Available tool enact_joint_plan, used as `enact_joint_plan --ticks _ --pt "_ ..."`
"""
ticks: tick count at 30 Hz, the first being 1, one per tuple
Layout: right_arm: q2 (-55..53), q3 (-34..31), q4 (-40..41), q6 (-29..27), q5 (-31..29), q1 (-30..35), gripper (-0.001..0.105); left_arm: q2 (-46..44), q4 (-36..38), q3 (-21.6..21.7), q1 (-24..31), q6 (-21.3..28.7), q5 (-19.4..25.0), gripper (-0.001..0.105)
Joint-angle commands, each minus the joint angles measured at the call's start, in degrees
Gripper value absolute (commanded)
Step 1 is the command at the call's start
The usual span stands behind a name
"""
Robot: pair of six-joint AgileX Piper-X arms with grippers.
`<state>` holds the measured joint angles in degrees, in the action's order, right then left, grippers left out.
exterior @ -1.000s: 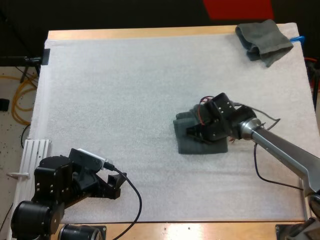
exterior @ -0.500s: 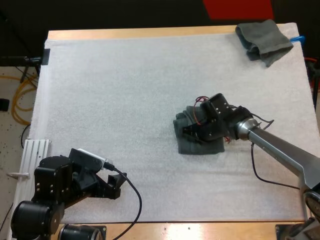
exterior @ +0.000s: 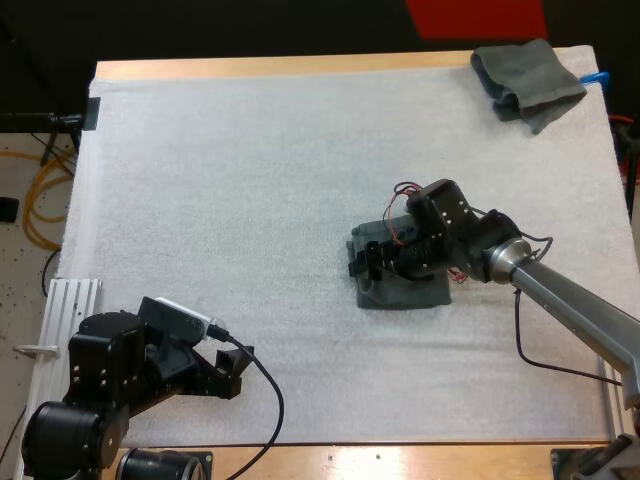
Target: Pick towel from pile fold and stack
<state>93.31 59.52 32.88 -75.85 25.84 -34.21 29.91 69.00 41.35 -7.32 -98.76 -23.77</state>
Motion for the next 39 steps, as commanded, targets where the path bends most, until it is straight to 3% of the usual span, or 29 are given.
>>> enact_joint_plan --ticks 1,21,27,39 --pt "-0.24 0.27 0.43 -0.62 0.56 -0.38 0.072 -0.14 0.28 0.32 0.01 -0.35 -0.28 0.076" --pt "6.47 0.25 -2.10 2.34 2.47 -7.12 0.072 -0.14 0.28 0.32 0.01 -0.35 -0.42 0.076" --pt "-0.89 0.25 -1.17 0.35 0.83 -7.12 0.072 -0.14 0.17 0.32 0.01 -0.24 -0.42 0.076" --pt "-26.87 0.25 12.86 -5.85 -13.27 -7.12 0.072 -0.14 -0.77 0.32 0.01 -0.10 -0.42 0.076"
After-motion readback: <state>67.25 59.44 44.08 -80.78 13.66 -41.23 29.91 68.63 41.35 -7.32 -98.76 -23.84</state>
